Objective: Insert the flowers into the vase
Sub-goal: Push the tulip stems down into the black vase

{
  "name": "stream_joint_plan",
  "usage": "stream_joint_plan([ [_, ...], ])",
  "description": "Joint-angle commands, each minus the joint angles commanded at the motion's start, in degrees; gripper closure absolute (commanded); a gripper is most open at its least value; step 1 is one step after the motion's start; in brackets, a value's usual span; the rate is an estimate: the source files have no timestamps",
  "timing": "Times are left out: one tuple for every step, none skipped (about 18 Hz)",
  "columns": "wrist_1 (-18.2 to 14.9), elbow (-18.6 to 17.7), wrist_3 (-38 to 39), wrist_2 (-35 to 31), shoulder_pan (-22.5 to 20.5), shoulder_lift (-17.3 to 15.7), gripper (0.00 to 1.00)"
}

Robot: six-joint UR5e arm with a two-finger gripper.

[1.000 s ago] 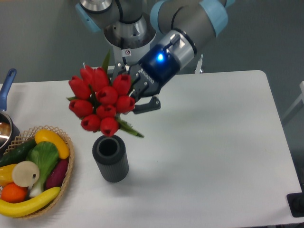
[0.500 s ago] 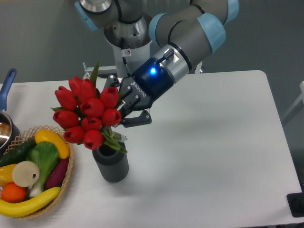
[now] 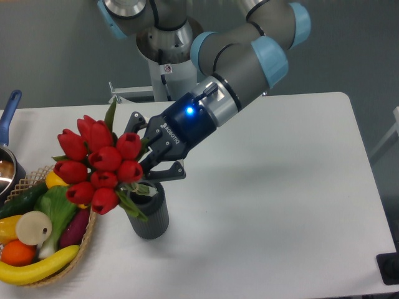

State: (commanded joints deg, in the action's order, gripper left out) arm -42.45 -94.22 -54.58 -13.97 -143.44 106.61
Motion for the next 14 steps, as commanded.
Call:
stream_joint_plan([
  [0.0,-0.52,0.0,0.0,0.09,0.0,0.82],
  [0.09,-1.48,-0.09,0.09,0.26,-0.09,0.82],
  [0.18,-1.84,-0.09,0.09,0.53,-0.09,0.82],
  [0.18,-2.11,-0.09,0.09,0.53,-0.09,0.82],
  [0.18,-2.89,-0.09,0.09,0.62,-0.09,0.83],
  [0.18,-3.16,-0.09,0.09,0.62,-0.09,0.83],
  [0.26,-3.16,-0.09,0.09,0.62,0.0,0.83],
  [0.26,-3.16,-0.09,0.09,0.62,0.09,0.83],
  [0.26,-3.16,-0.09,0.09,0.62,0.26,0.83],
  [0.26,-3.16,-0.52,0.09,0.62,0.53,0.83],
  [0.26,-3.51,-0.96,0.09,0.62,0.62,0.83],
  [0.26,-3.95,-1.4,0.09,0.62,0.7,0.83],
  [0.26,-4.3,-1.75,0.09,0.62,0.97,0.83],
  [0.26,-4.65,-1.93,0.0,0.62,1.14,0.83],
])
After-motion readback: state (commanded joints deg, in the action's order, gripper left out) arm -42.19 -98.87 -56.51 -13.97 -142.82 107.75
